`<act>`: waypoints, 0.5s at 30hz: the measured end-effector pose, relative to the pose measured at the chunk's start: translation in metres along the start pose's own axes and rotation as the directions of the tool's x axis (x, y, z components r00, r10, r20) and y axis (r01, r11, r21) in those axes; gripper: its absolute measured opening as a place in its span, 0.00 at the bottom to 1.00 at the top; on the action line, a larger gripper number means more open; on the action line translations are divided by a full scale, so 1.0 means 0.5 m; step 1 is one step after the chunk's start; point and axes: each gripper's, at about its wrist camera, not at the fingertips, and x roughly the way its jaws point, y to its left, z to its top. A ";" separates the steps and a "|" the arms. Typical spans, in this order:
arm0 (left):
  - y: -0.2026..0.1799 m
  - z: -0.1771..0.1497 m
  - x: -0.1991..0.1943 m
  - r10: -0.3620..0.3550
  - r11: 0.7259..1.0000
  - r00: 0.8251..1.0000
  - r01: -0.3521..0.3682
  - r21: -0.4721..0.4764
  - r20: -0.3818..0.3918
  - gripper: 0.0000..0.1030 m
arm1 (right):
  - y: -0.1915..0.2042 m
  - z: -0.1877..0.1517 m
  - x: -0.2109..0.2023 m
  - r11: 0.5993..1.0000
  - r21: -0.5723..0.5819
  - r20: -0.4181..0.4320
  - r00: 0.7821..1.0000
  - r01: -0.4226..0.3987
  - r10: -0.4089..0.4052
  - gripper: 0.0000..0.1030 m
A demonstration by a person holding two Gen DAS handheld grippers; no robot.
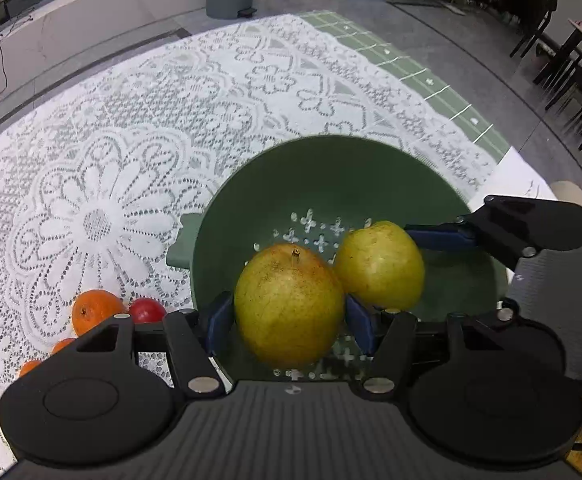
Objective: Organize fruits
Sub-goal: 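Lower both pears into the colander and open both tools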
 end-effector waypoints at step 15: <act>-0.004 0.008 0.031 0.025 1.000 0.999 -0.025 0.001 -0.041 0.67 | -0.006 0.002 0.017 1.000 0.017 -0.038 0.999 0.005 -0.004 0.61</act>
